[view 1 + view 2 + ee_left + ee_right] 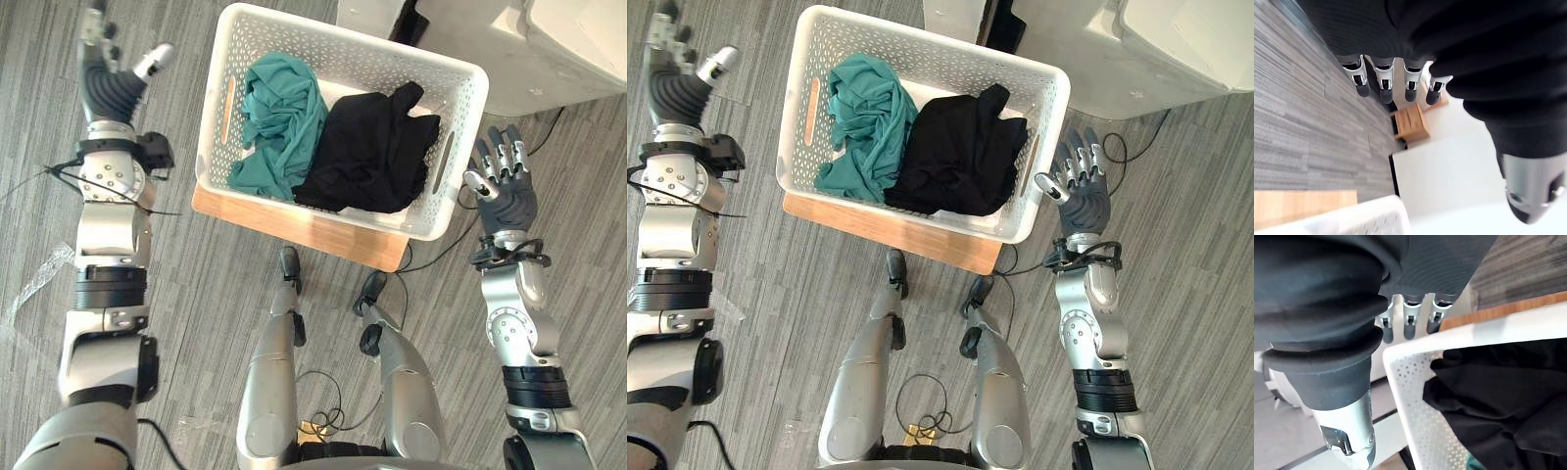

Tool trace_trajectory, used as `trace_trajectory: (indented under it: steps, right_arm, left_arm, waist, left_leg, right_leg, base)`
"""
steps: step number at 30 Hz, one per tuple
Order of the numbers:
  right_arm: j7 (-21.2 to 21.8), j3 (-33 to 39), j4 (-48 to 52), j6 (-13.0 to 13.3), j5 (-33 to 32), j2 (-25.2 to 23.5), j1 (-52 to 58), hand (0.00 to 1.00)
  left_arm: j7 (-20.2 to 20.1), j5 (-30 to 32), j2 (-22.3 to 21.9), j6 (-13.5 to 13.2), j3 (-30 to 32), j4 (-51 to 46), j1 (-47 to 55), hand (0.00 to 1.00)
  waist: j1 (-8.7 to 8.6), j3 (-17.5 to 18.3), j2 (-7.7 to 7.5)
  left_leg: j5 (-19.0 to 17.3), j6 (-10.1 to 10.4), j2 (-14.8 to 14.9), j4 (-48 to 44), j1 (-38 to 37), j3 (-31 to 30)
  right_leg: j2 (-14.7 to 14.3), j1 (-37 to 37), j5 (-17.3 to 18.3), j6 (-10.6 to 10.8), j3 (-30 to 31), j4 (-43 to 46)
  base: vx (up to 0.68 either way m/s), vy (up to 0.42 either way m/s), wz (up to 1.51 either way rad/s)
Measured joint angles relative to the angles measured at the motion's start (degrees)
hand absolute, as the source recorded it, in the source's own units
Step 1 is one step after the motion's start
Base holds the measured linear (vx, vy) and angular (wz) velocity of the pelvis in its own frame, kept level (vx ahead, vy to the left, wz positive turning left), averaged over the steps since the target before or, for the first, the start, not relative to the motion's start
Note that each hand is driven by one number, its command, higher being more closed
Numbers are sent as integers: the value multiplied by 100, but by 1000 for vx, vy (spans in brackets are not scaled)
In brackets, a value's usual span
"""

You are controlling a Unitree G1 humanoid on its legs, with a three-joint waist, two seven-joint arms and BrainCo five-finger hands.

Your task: Pick up the laundry basket with both hands and put the clothes into the washing machine.

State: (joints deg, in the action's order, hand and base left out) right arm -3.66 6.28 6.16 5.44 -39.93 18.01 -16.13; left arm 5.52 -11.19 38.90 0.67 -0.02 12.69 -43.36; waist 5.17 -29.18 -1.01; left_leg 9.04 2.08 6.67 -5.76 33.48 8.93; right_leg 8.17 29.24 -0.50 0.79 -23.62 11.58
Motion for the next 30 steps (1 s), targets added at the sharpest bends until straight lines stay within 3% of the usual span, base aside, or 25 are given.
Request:
trace_trajectory:
  steps: [4,6,15,17,19,23,30]
  right_arm:
    - [20,74,285,-21,-66,182,201,0]
    - [103,73,507,-21,-159,258,280,0]
    - [283,47,988,93,-349,429,331,0]
    - [289,47,992,93,-350,374,367,0]
    - [299,58,1023,93,-347,223,417,0]
    - [367,61,1087,93,-338,-163,312,0]
    - [352,72,833,103,-218,-377,28,0]
  left_arm:
    - [-659,65,473,9,-669,-417,21,0]
    - [-799,79,568,17,-790,-416,21,0]
    - [-1038,97,689,31,-1446,-412,-56,0]
    - [-1005,427,679,98,-1465,-407,-62,0]
    - [-888,828,465,187,-1213,-380,-62,0]
    - [-355,1875,-485,559,-146,66,-282,0]
    - [157,2333,-895,972,722,540,-317,0]
  waist:
    - [52,16,110]
    - [50,12,140]
    - [46,14,142]
    - [41,14,142]
    - [31,14,142]
    - [-1,14,141]
    - [-118,14,141]
  left_leg:
    - [-1,0,10,-2,31,2]
    - [-1,0,21,-3,32,23]
    - [-5,5,46,-8,35,71]
    - [-6,6,50,-10,40,81]
    - [-6,7,54,-11,56,104]
    - [-5,6,54,-12,89,140]
    - [-1,1,44,4,88,185]
  right_leg:
    - [1,2,0,1,-47,-8]
    - [-4,7,-1,1,-43,-12]
    - [-12,5,-2,2,-41,-14]
    - [-13,6,-2,2,-43,-18]
    - [-19,17,-10,1,-41,-33]
    - [-28,76,-64,11,35,-72]
    - [-59,108,-156,10,142,-167]
  base:
    - [11,-13,2]
    - [0,0,0]
    - [5,-7,0]
    - [0,0,0]
    - [0,0,0]
    - [21,-11,-7]
    - [15,-2,-7]
